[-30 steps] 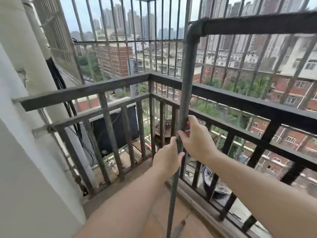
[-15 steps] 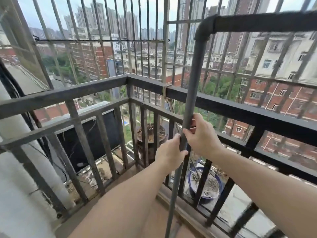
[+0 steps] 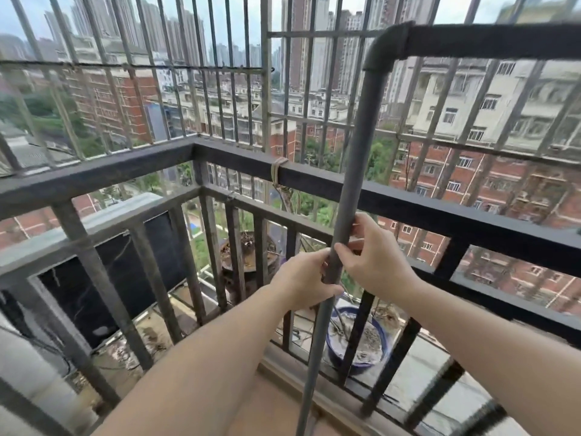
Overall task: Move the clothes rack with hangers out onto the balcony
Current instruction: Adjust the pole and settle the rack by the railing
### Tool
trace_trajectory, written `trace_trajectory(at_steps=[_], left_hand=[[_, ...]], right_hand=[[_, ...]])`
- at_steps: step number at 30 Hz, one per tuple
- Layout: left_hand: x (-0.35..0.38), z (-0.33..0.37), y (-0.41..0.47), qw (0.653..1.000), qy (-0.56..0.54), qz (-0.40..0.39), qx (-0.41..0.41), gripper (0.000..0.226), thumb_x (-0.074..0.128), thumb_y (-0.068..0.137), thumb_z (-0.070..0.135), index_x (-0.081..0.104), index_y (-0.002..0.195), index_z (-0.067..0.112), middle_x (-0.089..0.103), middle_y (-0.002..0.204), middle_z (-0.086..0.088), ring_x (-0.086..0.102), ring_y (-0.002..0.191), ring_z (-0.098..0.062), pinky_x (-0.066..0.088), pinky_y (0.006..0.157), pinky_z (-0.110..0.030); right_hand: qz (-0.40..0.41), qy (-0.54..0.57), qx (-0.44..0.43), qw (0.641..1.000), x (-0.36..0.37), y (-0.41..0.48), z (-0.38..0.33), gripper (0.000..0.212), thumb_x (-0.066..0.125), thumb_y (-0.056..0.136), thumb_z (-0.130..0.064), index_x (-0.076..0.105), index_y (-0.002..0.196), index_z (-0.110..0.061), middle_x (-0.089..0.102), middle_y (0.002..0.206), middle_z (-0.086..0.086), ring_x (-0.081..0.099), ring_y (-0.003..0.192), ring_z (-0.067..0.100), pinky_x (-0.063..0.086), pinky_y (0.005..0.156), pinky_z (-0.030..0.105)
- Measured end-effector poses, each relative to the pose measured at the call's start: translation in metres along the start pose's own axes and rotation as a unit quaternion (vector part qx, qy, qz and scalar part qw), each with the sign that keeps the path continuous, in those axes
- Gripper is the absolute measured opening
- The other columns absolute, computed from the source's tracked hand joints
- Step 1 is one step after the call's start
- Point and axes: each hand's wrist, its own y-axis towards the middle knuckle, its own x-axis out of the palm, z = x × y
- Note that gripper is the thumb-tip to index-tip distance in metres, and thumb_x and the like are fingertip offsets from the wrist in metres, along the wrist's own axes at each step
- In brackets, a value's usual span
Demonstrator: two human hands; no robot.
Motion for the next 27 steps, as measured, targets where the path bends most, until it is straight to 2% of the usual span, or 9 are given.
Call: trace_trajectory(at_steps=[3, 8, 11, 14, 16, 19, 23, 25, 27], left_hand=[[-0.001, -0.001, 0.001, 1.000, -0.010, -0.024, 0.006, 0.026, 0.075, 0.071, 0.039, 0.062, 0.091, 0.029, 0.067, 0.080, 0.015, 0.063, 0.072, -0.003, 0.057, 0.071, -0.032], [-0.003, 0.001, -0.009, 0.999, -0.004, -0.034, 0.011, 0.032, 0.075, 0.073, 0.039, 0.067, 0.098, 0.021, 0.067, 0.081, 0.011, 0.062, 0.070, -0.007, 0.057, 0.070, -0.031], [-0.001, 0.006, -0.019, 0.999, 0.013, -0.030, 0.003, 0.032, 0.072, 0.074, 0.042, 0.065, 0.099, 0.023, 0.068, 0.082, 0.011, 0.063, 0.071, -0.009, 0.056, 0.070, -0.033], [-0.003, 0.011, -0.030, 0.995, 0.092, -0.032, -0.009, 0.036, 0.068, 0.074, 0.050, 0.061, 0.098, 0.025, 0.068, 0.085, 0.011, 0.063, 0.075, -0.011, 0.055, 0.067, -0.031], [-0.003, 0.015, -0.038, 0.986, 0.164, -0.008, -0.018, 0.037, 0.065, 0.074, 0.055, 0.058, 0.096, 0.026, 0.064, 0.080, 0.012, 0.061, 0.072, -0.013, 0.050, 0.060, -0.028], [0.000, 0.025, -0.054, 0.970, 0.236, 0.029, -0.048, 0.043, 0.060, 0.076, 0.057, 0.055, 0.105, 0.026, 0.064, 0.081, 0.009, 0.062, 0.072, -0.017, 0.047, 0.057, -0.029], [-0.008, 0.041, -0.076, 0.944, 0.320, 0.059, -0.056, 0.038, 0.055, 0.081, 0.061, 0.060, 0.092, 0.025, 0.063, 0.072, 0.007, 0.062, 0.064, -0.016, 0.054, 0.058, -0.031], [-0.014, 0.055, -0.085, 0.940, 0.332, 0.070, -0.049, 0.039, 0.053, 0.082, 0.062, 0.061, 0.081, 0.024, 0.062, 0.067, 0.008, 0.060, 0.060, -0.012, 0.052, 0.055, -0.029], [-0.017, 0.077, -0.090, 0.936, 0.342, 0.083, -0.020, 0.039, 0.051, 0.084, 0.061, 0.059, 0.076, 0.024, 0.059, 0.064, 0.010, 0.057, 0.056, -0.010, 0.047, 0.049, -0.025]], right_hand=[[0.005, 0.000, -0.007, 1.000, 0.001, -0.004, 0.000, 0.028, 0.067, 0.083, -0.014, 0.053, 0.106, -0.019, 0.065, 0.089, -0.010, 0.067, 0.077, 0.002, 0.055, 0.064, 0.014], [0.007, 0.006, -0.017, 1.000, 0.006, -0.012, -0.002, 0.029, 0.066, 0.084, -0.013, 0.053, 0.109, -0.018, 0.065, 0.089, -0.008, 0.067, 0.079, 0.008, 0.059, 0.070, 0.028], [0.004, 0.005, -0.019, 1.000, 0.007, -0.020, -0.002, 0.028, 0.066, 0.085, -0.014, 0.052, 0.109, -0.019, 0.065, 0.091, -0.010, 0.067, 0.081, 0.006, 0.058, 0.070, 0.023], [-0.009, 0.009, -0.016, 1.000, 0.008, -0.031, -0.007, 0.029, 0.066, 0.085, -0.015, 0.051, 0.109, -0.022, 0.064, 0.092, -0.012, 0.065, 0.084, 0.004, 0.052, 0.069, 0.015], [-0.013, 0.018, -0.008, 1.000, 0.011, -0.036, -0.011, 0.028, 0.064, 0.086, -0.014, 0.050, 0.109, -0.022, 0.064, 0.093, -0.011, 0.065, 0.084, 0.006, 0.053, 0.072, 0.019], [-0.006, 0.011, -0.005, 1.000, 0.011, -0.045, -0.021, 0.030, 0.063, 0.086, -0.015, 0.050, 0.112, -0.021, 0.063, 0.094, -0.009, 0.065, 0.083, 0.008, 0.056, 0.076, 0.028], [-0.004, -0.124, -0.048, 0.991, -0.011, -0.072, -0.021, 0.039, 0.060, 0.085, -0.027, 0.047, 0.121, -0.022, 0.059, 0.099, -0.010, 0.060, 0.084, 0.013, 0.054, 0.071, 0.030], [-0.007, -0.192, -0.057, 0.980, -0.033, -0.088, -0.016, 0.036, 0.054, 0.085, -0.029, 0.048, 0.119, -0.022, 0.063, 0.104, -0.003, 0.061, 0.081, 0.016, 0.055, 0.067, 0.035], [-0.005, -0.242, -0.055, 0.969, -0.060, -0.103, -0.011, 0.042, 0.051, 0.086, -0.030, 0.048, 0.127, -0.021, 0.062, 0.112, -0.001, 0.063, 0.082, 0.016, 0.055, 0.065, 0.032]])
